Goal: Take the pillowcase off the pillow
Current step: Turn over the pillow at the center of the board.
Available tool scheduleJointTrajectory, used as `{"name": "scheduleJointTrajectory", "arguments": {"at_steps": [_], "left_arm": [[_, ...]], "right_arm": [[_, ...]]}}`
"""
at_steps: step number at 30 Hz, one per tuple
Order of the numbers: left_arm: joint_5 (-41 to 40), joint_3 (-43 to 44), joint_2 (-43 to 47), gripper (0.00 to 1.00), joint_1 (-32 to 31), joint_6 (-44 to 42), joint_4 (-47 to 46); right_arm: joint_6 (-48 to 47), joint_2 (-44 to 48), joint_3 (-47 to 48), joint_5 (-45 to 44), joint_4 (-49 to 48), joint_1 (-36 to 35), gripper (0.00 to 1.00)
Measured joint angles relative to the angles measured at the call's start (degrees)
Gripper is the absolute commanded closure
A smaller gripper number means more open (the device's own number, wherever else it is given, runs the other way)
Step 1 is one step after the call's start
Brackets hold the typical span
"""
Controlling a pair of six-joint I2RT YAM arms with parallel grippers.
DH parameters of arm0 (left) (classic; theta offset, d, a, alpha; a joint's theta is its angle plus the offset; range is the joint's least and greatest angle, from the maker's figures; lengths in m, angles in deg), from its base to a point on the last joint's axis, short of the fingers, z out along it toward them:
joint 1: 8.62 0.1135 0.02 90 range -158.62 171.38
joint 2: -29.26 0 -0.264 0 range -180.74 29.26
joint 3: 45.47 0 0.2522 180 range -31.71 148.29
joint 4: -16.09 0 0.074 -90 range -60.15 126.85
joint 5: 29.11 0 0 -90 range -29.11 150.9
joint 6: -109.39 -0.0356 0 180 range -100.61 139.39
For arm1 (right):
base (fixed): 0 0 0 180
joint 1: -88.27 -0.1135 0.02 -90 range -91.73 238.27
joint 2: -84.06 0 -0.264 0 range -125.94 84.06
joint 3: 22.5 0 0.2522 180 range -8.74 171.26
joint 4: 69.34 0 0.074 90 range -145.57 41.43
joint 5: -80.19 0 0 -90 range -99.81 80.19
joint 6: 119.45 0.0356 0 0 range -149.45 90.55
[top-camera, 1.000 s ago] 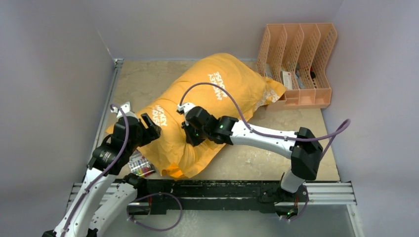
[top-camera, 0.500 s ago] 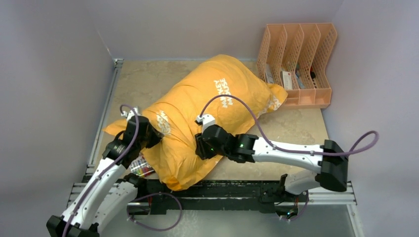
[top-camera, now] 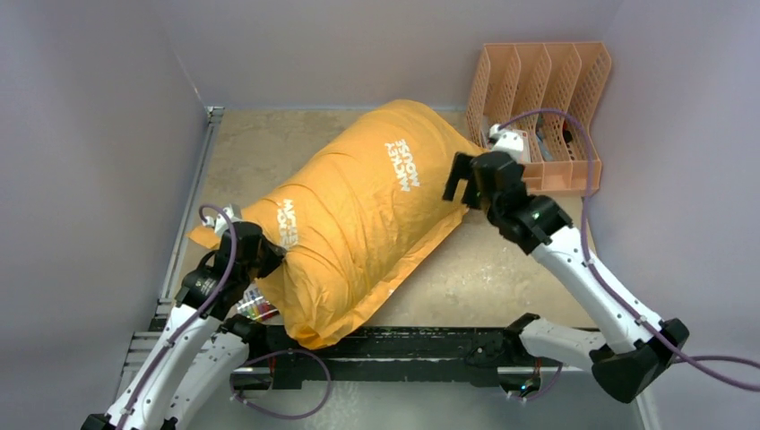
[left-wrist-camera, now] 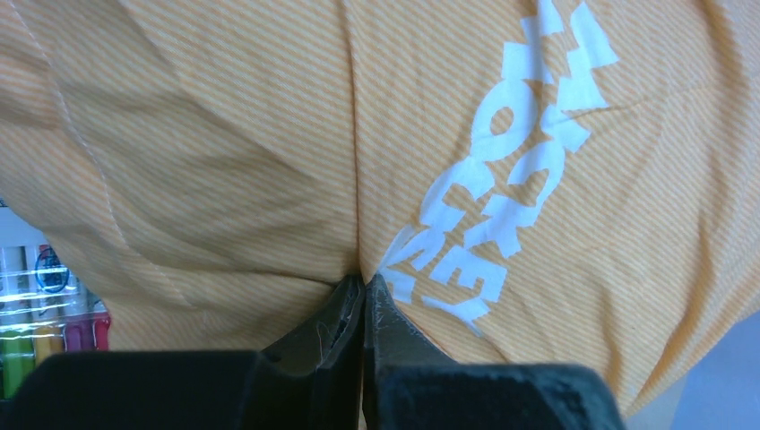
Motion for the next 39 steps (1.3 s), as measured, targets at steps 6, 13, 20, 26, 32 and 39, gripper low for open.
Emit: {"name": "scheduleJointTrajectory", "arguments": {"at_steps": [6,13,20,26,32,39], "left_arm": [[-0.9,1.6,-1.3,1.00,0.0,-0.1,1.6],[-1.8,5.9,-2.9,1.00,0.0,-2.6,6.7],[-4.0,9.3,-1.2,1.00,0.0,-4.5,13.5],[-4.6,13.6,0.4,1.00,-0.1,-4.8,18.8],[-6.1,22.6,-1.4,1.00,-0.1,-6.7,21.8],[-4.1,30.0,-7.5,1.00,-0.1,-10.5,21.6]], "right_arm": [[-5.6,-9.0,16.4,4.5,1.4,15.4,0.01],[-10.4,-21.7,26.4,17.5,2.3,20.3,0.04],[-13.8,-32.4,25.2,33.2,0.7,20.3,0.96],[-12.0,-36.2,21.0,30.4,-0.7,20.0,1.00],[-13.4,-29.4,21.1,27.2,-2.3,20.0,1.00],[-16.3,-26.1,23.1,31.0,-2.1,19.5,0.31]]}}
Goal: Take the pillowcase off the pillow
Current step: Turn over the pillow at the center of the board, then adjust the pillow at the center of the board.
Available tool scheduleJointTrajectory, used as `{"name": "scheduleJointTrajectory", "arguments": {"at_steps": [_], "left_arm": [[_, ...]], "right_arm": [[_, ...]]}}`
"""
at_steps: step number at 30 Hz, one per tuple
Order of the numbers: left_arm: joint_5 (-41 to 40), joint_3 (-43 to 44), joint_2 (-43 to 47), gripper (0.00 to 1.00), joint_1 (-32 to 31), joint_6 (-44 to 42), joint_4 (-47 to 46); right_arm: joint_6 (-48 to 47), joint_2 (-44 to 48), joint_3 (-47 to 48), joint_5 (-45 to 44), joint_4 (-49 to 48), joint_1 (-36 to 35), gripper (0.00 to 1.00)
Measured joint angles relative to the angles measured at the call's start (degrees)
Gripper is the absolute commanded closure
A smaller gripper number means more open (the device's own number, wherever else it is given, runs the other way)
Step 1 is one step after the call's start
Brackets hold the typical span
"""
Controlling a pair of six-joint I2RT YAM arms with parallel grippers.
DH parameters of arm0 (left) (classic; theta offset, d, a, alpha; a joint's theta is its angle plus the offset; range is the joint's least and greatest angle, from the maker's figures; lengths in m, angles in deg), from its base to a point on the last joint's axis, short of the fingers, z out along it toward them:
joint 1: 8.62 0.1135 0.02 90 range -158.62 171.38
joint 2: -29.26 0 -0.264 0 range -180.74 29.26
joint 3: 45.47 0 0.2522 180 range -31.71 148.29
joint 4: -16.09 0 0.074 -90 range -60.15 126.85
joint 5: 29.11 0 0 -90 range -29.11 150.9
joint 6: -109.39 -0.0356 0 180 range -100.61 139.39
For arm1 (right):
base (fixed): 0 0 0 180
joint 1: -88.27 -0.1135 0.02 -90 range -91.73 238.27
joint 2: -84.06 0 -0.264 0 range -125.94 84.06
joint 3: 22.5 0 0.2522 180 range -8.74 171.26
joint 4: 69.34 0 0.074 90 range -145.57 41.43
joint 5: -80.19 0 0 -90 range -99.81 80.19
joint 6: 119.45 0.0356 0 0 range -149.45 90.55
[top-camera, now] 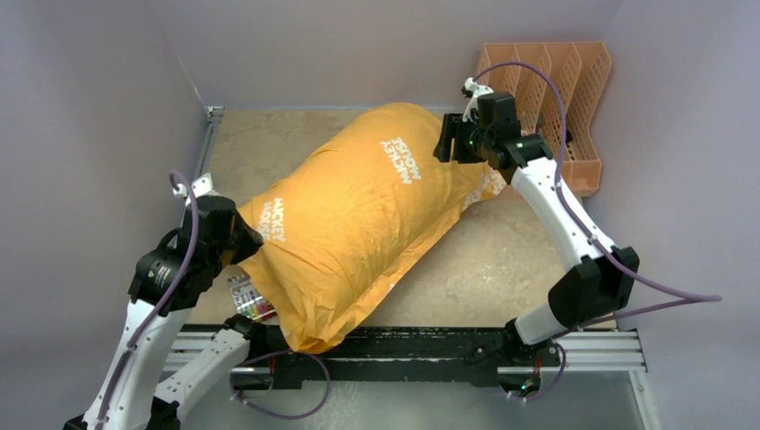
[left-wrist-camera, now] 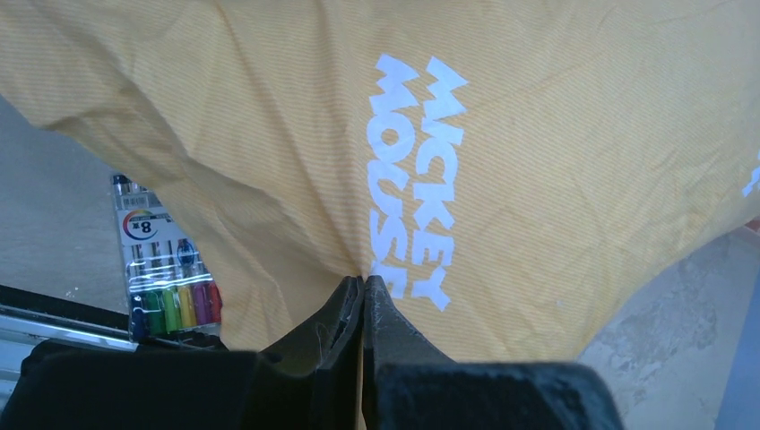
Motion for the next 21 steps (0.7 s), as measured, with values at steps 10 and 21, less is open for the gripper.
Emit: {"name": "scheduleJointTrajectory", "arguments": {"at_steps": [10,21], "left_arm": [[0.5,-1.8,-0.3,0.58,0.0,-3.1,1.3],[-5.6,-1.5,4.4,0.23,0.0,-0.1,5.8]], "right_arm": [[-1.2,16.0,-9.1,5.6,-5.2,-11.4,0.19],[1.1,6.6,-7.8,-11.6,4.7,-4.3,0.01]]}}
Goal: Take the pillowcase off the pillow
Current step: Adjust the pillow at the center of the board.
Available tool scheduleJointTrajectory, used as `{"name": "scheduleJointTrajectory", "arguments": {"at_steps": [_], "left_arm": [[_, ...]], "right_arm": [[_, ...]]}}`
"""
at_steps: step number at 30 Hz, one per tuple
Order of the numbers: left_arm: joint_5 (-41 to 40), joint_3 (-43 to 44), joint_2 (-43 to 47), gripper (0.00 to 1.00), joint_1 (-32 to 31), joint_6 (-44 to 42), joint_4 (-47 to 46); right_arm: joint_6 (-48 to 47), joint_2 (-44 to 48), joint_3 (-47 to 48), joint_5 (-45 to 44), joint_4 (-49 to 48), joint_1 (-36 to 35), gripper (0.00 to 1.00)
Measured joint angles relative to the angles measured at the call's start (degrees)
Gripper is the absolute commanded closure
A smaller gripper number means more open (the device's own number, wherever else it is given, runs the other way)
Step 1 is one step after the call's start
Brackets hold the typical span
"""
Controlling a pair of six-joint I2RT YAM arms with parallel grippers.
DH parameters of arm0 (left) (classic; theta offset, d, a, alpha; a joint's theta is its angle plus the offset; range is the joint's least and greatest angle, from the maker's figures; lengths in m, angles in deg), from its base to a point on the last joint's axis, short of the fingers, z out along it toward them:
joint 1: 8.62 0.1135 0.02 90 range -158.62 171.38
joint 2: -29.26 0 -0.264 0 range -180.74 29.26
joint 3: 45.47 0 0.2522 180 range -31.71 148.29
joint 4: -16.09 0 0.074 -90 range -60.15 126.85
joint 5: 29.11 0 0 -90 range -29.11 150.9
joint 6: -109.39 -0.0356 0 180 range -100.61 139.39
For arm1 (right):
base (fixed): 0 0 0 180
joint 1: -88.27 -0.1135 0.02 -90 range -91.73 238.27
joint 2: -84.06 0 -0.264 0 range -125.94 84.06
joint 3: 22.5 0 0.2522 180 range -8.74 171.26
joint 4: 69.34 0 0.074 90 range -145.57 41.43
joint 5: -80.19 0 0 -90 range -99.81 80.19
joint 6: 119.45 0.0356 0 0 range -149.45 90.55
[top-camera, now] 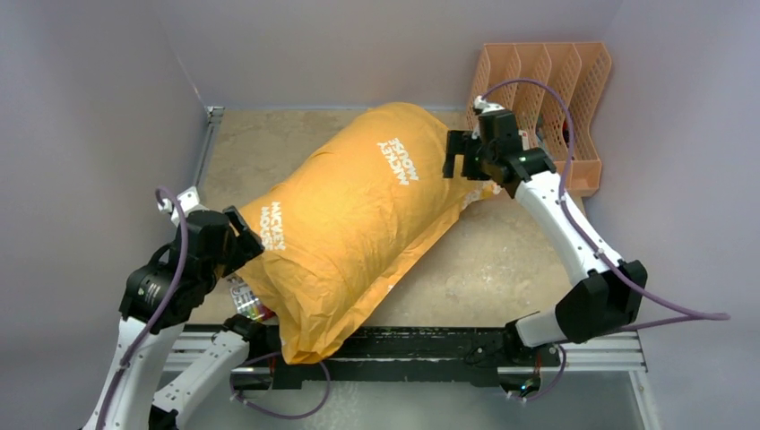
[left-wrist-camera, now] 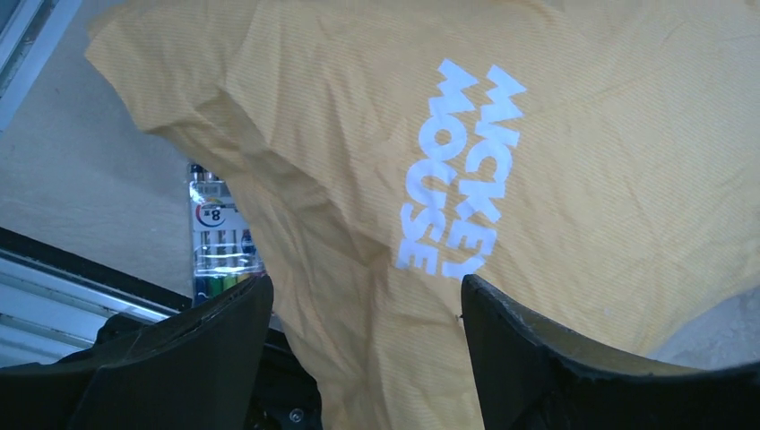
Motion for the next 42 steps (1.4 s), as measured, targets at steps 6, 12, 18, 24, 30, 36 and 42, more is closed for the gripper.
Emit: {"name": "scheduleJointTrajectory", "arguments": {"at_steps": [6,12,18,24,30,36,42], "left_arm": [[1.1,2.3,-9.7,0.18,0.0,-1.4,-6.2],[6.2,2.8,-20.3,0.15,0.0,-5.4,-15.2],[18.6,4.8,-31.1,0.18,0.0,-12.2,-25.4],[22.1,-2.7,-37.6,0.98,-0.2,-17.8,-34.7],[18.1,-11.3,-33.0,1.00,-4.8,-17.4,-41.8],[15.2,-13.2,-30.0,1.00,-7.2,-15.5,-42.9],[14.0,-13.4,-29.4,1.00,-7.3,-14.6,-42.8]], "right_arm": [[1.5,-4.9,-0.4,8.0,-5.3,5.2,0.55],[11.1,-4.9,-25.7,13.1,-19.2,3.8,0.87],[17.5,-0.1,-38.8,14.8,-19.8,4.1,0.93],[18.3,-3.5,-36.5,15.0,-18.2,3.8,0.91],[18.2,1.1,-30.7,8.3,-11.4,3.9,0.53],[15.0,6.8,-15.2,2.2,-6.9,8.8,0.23],[9.7,-4.2,6.4,12.2,-6.5,17.2,0.14]]}}
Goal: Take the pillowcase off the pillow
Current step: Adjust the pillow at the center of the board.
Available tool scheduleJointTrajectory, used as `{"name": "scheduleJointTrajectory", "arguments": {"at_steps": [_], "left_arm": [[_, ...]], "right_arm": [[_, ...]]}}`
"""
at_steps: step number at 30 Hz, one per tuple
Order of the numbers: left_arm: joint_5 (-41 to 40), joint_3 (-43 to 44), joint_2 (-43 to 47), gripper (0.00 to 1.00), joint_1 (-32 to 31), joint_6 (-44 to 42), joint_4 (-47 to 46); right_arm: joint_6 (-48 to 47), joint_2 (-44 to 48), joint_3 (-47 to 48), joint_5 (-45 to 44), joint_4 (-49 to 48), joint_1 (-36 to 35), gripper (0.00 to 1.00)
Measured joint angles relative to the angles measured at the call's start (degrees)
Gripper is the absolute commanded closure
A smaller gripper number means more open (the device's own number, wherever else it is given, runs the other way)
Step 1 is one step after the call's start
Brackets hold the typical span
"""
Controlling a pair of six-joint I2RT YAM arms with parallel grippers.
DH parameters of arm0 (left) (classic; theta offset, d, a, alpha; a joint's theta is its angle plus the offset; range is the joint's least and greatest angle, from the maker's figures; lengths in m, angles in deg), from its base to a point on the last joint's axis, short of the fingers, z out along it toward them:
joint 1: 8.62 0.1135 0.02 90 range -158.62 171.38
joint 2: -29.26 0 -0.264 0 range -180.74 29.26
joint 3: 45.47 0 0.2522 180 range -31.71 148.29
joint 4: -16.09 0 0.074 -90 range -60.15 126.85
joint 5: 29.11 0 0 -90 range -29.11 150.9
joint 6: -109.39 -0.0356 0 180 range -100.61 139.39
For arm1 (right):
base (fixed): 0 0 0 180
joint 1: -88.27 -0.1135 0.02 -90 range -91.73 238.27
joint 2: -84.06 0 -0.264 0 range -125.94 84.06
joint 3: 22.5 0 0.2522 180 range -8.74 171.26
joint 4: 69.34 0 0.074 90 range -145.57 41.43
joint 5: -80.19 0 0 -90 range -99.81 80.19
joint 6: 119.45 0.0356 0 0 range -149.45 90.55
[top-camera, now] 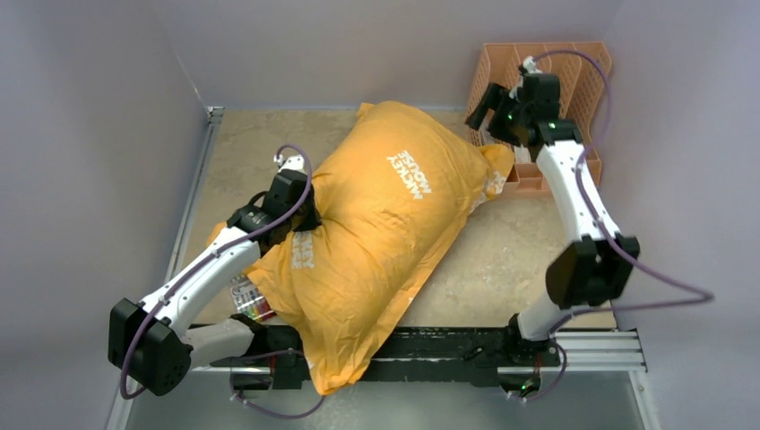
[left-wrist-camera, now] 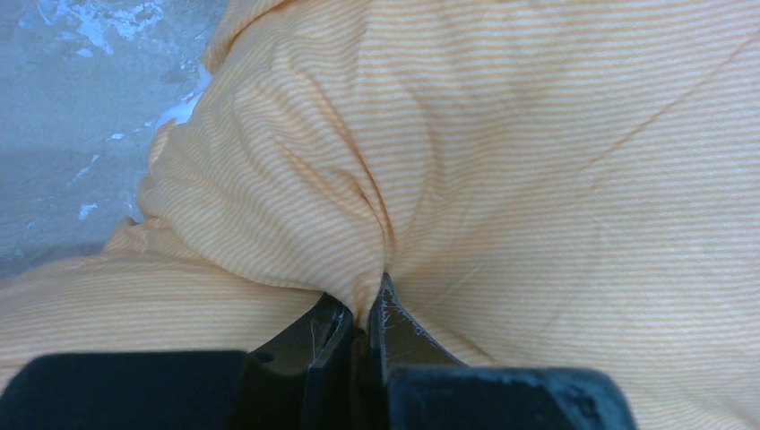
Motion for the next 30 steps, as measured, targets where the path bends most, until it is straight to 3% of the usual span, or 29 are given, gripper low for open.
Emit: {"name": "scheduleJointTrajectory", "arguments": {"at_steps": [2,4,8,9,10,16,20,25,30], "left_arm": [[-0.3,0.0,0.0,1.00,0.0,0.0,0.1],[-0.5,0.0,0.1,1.00,0.0,0.0,0.1],[-1.0,0.2,0.1,1.00,-0.1,0.4,0.3],[-1.2,0.3,0.1,1.00,-0.2,0.6,0.5],[-1.7,0.5,0.1,1.00,-0.3,1.0,0.9],[-5.4,4.2,-1.8,1.00,0.4,1.0,6.1],[-5.5,14.6,-8.5,1.00,5.3,-1.8,12.7],[-5.7,28.3,-18.6,1.00,8.4,-6.1,16.4],[-5.6,34.6,-24.2,1.00,9.1,-8.6,16.5]], "right_arm": [[-2.3,-7.6,8.4,4.7,-0.6,0.2,0.16],[-3.8,-12.2,10.3,10.5,-2.5,-0.8,0.21],[-6.7,-16.1,7.1,15.7,-0.9,-6.6,0.72],[-7.1,-16.0,5.4,15.4,-0.9,-9.2,0.90],[-7.3,-15.3,3.7,15.0,-1.6,-11.2,1.00],[-7.1,-0.8,-7.2,14.9,-6.0,-15.8,1.00],[-8.3,8.1,-7.5,16.1,-4.7,-15.6,1.00],[-9.1,14.7,-11.6,19.7,-1.7,-15.8,1.00],[-10.2,17.1,-14.3,22.8,1.0,-16.1,0.98]]}}
